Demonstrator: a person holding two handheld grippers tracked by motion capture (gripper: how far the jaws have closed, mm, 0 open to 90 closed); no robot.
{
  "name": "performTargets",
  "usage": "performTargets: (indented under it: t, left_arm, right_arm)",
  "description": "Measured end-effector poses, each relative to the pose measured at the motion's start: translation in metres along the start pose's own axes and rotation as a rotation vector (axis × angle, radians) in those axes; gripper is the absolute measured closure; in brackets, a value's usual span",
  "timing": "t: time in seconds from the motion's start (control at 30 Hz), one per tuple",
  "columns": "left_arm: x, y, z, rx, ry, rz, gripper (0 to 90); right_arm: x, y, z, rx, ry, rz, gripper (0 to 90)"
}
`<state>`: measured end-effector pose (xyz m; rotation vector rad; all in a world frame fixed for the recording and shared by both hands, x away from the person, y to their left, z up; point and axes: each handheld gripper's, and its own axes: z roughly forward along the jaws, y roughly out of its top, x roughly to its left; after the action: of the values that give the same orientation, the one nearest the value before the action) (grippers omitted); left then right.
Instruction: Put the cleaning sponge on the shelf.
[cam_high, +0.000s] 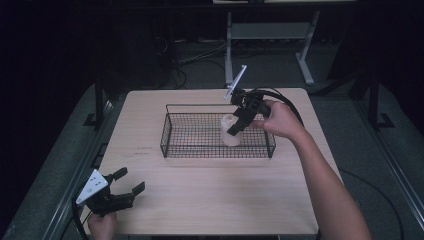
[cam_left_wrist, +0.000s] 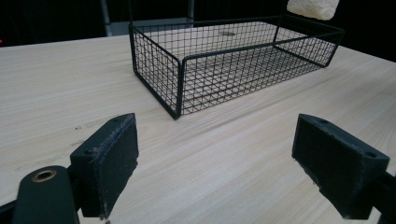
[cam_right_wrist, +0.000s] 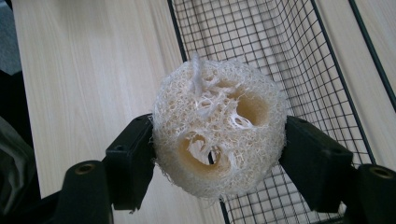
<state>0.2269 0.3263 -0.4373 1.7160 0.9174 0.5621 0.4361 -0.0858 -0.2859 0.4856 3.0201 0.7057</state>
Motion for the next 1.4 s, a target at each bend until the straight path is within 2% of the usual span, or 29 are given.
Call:
performTargets:
  t: [0.83, 1.13, 1.23, 1.4]
  left_arm:
    - [-0.001, 0.000, 0.001, 0.004, -0.003, 0.004, 13.9]
    - [0.000, 0.000, 0.001, 0.003, -0.004, 0.004, 13.8]
    - [-0.001, 0.000, 0.002, 0.004, -0.005, 0.005, 13.8]
    - [-0.001, 0.000, 0.002, 0.008, -0.008, 0.005, 13.8]
  right_arm:
    - [-0.033, 0.000, 0.023, 0.020, -0.006, 0.076, 29.1]
    - [-0.045, -0.008, 0.032, 0.032, -0.011, 0.111, 29.0]
    - [-0.050, -0.013, 0.037, 0.031, -0.007, 0.137, 29.0]
    - [-0.055, -0.016, 0.042, 0.035, -0.012, 0.149, 29.0]
